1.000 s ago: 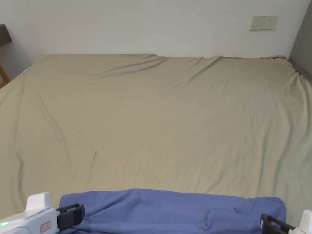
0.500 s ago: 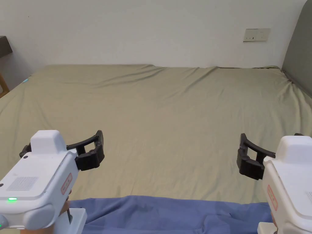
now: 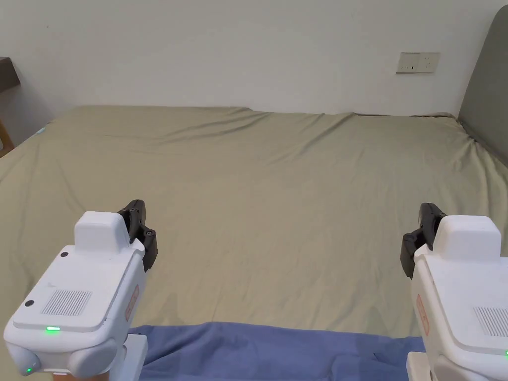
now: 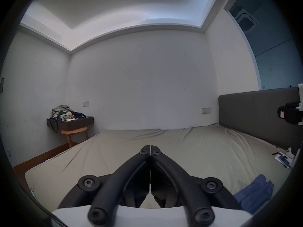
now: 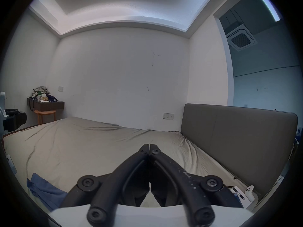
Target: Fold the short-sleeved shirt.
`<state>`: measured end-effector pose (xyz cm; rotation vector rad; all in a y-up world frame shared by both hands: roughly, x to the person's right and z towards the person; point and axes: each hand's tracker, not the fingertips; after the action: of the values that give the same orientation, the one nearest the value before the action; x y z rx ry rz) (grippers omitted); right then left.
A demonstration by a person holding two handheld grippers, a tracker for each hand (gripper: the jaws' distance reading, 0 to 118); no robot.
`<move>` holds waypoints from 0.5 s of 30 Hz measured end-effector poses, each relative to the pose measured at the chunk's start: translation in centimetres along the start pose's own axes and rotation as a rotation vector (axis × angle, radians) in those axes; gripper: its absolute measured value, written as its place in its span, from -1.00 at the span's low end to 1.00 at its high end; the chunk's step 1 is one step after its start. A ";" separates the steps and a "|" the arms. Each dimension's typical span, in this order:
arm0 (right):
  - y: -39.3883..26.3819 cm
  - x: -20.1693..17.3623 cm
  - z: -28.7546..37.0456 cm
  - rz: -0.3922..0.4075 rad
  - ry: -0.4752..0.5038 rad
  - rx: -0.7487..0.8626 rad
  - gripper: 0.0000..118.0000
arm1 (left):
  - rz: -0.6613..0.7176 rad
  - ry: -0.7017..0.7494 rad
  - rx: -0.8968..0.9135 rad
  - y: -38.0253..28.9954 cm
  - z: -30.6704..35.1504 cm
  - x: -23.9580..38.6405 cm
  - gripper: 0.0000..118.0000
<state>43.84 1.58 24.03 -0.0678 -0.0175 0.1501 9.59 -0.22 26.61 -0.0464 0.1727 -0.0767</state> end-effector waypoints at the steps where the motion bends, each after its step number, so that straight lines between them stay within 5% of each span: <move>1: 0.0 -0.1 -0.1 0.002 -0.002 -0.002 -0.96 | 0.006 0.000 -0.027 -0.2 -0.3 -0.4 -1.00; 8: -0.5 -0.9 -0.9 0.011 0.014 -0.025 -0.96 | 0.403 -0.263 -0.413 -3.7 -4.2 -8.6 -1.00; 15: -1.4 -1.8 -2.1 0.028 0.020 -0.066 -0.96 | 0.700 -0.300 -0.720 -11.4 -6.4 -17.7 -1.00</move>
<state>42.37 -0.24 22.03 -0.1355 -0.0011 0.1769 -9.71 -10.37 23.87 -0.7060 -0.0981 0.6928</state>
